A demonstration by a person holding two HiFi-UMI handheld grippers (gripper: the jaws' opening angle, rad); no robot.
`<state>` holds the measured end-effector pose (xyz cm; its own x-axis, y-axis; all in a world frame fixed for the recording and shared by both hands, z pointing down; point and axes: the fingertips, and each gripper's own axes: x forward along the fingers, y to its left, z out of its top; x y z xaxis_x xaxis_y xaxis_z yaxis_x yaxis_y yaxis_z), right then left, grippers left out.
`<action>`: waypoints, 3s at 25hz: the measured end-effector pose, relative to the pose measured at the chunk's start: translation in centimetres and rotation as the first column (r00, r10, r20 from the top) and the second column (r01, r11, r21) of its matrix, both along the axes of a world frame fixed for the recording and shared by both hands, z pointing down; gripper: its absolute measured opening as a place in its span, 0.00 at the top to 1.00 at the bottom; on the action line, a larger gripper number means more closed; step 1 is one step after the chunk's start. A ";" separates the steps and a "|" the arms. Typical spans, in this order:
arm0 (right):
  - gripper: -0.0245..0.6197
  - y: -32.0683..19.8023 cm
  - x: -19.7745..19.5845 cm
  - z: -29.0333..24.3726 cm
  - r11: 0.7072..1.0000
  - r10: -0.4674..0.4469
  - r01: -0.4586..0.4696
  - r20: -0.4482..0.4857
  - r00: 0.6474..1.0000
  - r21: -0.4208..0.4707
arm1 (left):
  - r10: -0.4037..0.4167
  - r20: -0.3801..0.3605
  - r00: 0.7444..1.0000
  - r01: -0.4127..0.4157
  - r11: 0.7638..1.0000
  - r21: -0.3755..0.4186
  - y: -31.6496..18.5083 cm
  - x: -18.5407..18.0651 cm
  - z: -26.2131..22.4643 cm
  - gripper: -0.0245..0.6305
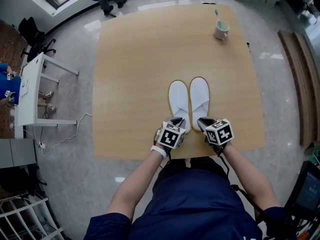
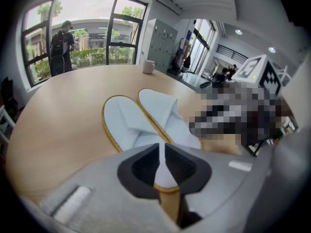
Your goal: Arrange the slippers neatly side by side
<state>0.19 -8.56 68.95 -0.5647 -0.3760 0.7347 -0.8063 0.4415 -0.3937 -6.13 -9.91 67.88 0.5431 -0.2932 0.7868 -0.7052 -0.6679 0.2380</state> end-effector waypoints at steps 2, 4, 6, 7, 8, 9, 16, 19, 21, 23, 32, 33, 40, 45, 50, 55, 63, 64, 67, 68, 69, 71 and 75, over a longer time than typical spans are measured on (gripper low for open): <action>0.91 0.9 0.0 -0.9 1.000 -0.006 0.005 0.015 1.000 0.006 | -0.022 -0.043 0.999 0.022 1.000 -0.009 0.7 -0.6 -1.8 0.91; 0.91 1.5 0.1 -2.1 1.000 0.007 -0.007 0.041 0.999 0.015 | -0.052 -0.096 0.994 0.051 0.999 -0.010 1.3 -1.4 -3.6 0.91; 0.92 1.6 0.2 -3.5 0.999 0.044 -0.046 0.087 0.995 0.022 | -0.098 -0.140 0.985 0.098 0.995 -0.013 1.4 -2.4 -5.1 0.91; 0.92 1.5 0.2 -4.4 0.997 0.071 -0.074 0.118 0.991 0.021 | -0.125 -0.160 0.979 0.124 0.992 -0.015 1.3 -2.8 -5.9 0.91; 0.93 1.5 0.1 -5.4 0.995 0.095 -0.100 0.150 0.984 0.021 | -0.148 -0.180 0.972 0.148 0.989 -0.016 1.2 -3.2 -6.7 0.92; 0.93 1.4 0.0 -6.3 0.992 0.114 -0.120 0.179 0.977 0.025 | -0.164 -0.200 0.966 0.165 0.986 -0.012 1.2 -3.5 -7.5 0.92; 0.95 -0.6 -3.6 -14.1 0.979 0.004 -0.063 0.286 0.958 0.196 | -0.118 -0.377 0.919 0.172 0.978 0.114 -1.4 -5.1 -15.9 0.95; 0.95 -1.6 -4.1 -17.1 0.961 -0.032 -0.054 0.300 0.953 0.273 | -0.104 -0.439 0.892 0.203 0.961 0.185 -2.1 -5.2 -19.7 0.95; 0.95 -0.9 -2.2 -19.6 0.949 -0.002 -0.098 0.317 0.948 0.299 | -0.081 -0.474 0.877 0.195 0.961 0.197 -0.9 -3.0 -21.8 0.95; 0.95 0.4 0.2 -21.8 0.936 0.038 -0.151 0.336 0.941 0.317 | -0.050 -0.500 0.864 0.166 0.968 0.190 1.0 0.2 -23.1 0.95; 0.95 1.6 2.0 -26.2 0.862 0.058 -0.227 0.358 0.932 0.453 | 0.094 -0.444 0.891 0.035 0.961 0.273 3.9 4.8 -23.7 0.95; 0.95 1.8 1.8 -26.4 0.854 0.062 -0.236 0.358 0.931 0.464 | 0.101 -0.431 0.897 0.026 0.959 0.280 4.1 4.5 -23.8 0.95; 0.95 1.8 0.8 -27.6 0.830 0.043 -0.214 0.324 0.945 0.515 | 0.120 -0.381 0.917 0.021 0.938 0.345 4.2 3.6 -24.1 0.95; 0.94 2.9 0.7 -29.0 0.804 0.022 -0.200 0.308 0.951 0.560 | 0.141 -0.395 0.908 0.018 0.928 0.373 5.3 4.5 -25.4 0.95; 0.94 6.5 1.2 -31.6 0.773 0.020 -0.208 0.304 0.953 0.600 | 0.181 -0.396 0.900 -0.019 0.925 0.381 8.7 5.4 -27.4 0.95; 0.95 4.8 2.3 -30.9 0.745 0.051 -0.227 0.285 0.957 0.628 | 0.236 -0.396 0.887 -0.069 0.917 0.393 6.7 6.8 -26.6 0.95; 0.95 6.0 4.0 -29.8 0.748 0.093 -0.254 0.283 0.955 0.613 | 0.281 -0.394 0.875 -0.116 0.912 0.393 7.9 8.5 -25.5 0.95; 0.95 6.0 4.2 -29.7 0.752 0.101 -0.259 0.283 0.954 0.606 | 0.287 -0.392 0.874 -0.125 0.912 0.391 8.0 8.7 -25.3 0.95; 0.95 6.2 4.6 -28.8 0.760 0.121 -0.270 0.280 0.952 0.591 | 0.300 -0.387 0.872 -0.143 0.912 0.384 8.1 9.0 -24.9 0.95; 0.95 6.2 4.6 -28.9 0.760 0.122 -0.272 0.281 0.952 0.590 | 0.302 -0.386 0.872 -0.146 0.912 0.382 8.1 9.0 -24.7 0.95; 0.95 6.1 4.6 -29.1 0.759 0.120 -0.271 0.282 0.952 0.591 | 0.303 -0.385 0.872 -0.149 0.913 0.380 8.1 9.1 -24.7 0.95; 0.95 6.0 4.4 -29.5 0.759 0.116 -0.268 0.281 0.953 0.593 | 0.303 -0.386 0.871 -0.153 0.915 0.374 8.0 8.9 -24.8 0.95; 0.95 5.9 3.4 -29.6 0.764 0.099 -0.259 0.290 0.952 0.590 | 0.287 -0.375 0.881 -0.142 0.918 0.370 8.0 8.0 -24.8 0.95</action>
